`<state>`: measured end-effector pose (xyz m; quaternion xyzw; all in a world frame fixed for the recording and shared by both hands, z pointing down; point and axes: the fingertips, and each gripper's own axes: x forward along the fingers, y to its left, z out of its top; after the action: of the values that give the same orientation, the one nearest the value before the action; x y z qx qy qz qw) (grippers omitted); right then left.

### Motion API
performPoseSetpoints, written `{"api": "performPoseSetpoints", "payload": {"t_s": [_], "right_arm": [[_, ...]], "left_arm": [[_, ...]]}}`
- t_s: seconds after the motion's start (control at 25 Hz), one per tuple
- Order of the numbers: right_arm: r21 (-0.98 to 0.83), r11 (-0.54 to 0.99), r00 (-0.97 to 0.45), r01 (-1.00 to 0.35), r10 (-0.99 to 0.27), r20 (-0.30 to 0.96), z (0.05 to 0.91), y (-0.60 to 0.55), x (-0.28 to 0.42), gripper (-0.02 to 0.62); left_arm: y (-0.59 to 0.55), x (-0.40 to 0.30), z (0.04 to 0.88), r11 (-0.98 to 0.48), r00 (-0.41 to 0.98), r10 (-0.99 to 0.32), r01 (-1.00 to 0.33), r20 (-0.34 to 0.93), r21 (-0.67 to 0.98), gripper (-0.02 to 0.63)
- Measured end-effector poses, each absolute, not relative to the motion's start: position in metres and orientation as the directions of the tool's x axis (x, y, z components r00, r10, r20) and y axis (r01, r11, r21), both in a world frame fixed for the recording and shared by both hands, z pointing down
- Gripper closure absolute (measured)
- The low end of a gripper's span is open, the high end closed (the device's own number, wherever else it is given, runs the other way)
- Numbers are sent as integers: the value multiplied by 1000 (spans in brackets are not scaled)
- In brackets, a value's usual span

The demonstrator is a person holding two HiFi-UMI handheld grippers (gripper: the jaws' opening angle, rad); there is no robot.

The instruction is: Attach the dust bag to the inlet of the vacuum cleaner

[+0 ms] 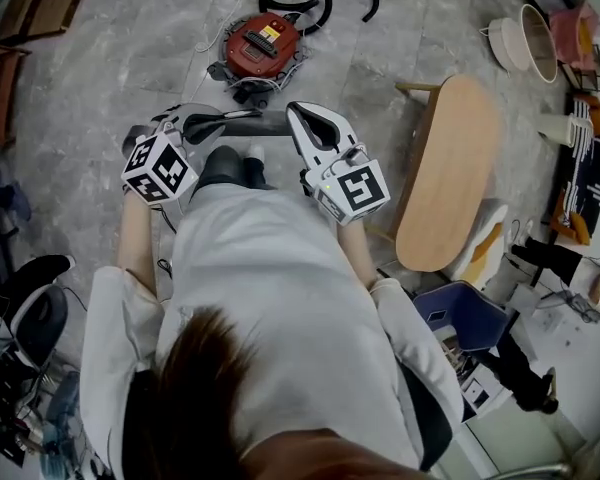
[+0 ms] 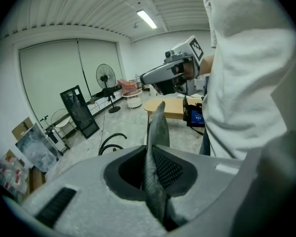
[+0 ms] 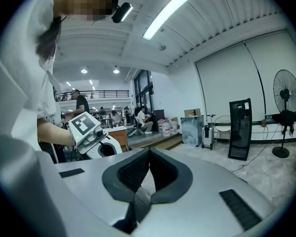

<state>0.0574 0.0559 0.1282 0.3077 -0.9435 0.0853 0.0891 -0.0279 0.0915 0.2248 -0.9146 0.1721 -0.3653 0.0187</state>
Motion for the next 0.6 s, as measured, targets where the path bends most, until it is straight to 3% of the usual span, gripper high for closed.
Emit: {"api": "performPoseSetpoints", "payload": {"t_s": [0.24,0.44,0.6], "right_arm": [[-123,779,-780,-615,-577,243,127,35,53,584],[-146,812,-812,-565,-514,277,133,33,34,504],[-122,846,-803,-519,-433,410,163,34,16,438]], "left_arm": [[68,-28,222,-957,692,-282,-252,665,-144,568],[59,-33,226,-975,696,-220,-180,683,-130,568],[51,-38,239,-986,688,-169,-117,706,-121,568]]}}
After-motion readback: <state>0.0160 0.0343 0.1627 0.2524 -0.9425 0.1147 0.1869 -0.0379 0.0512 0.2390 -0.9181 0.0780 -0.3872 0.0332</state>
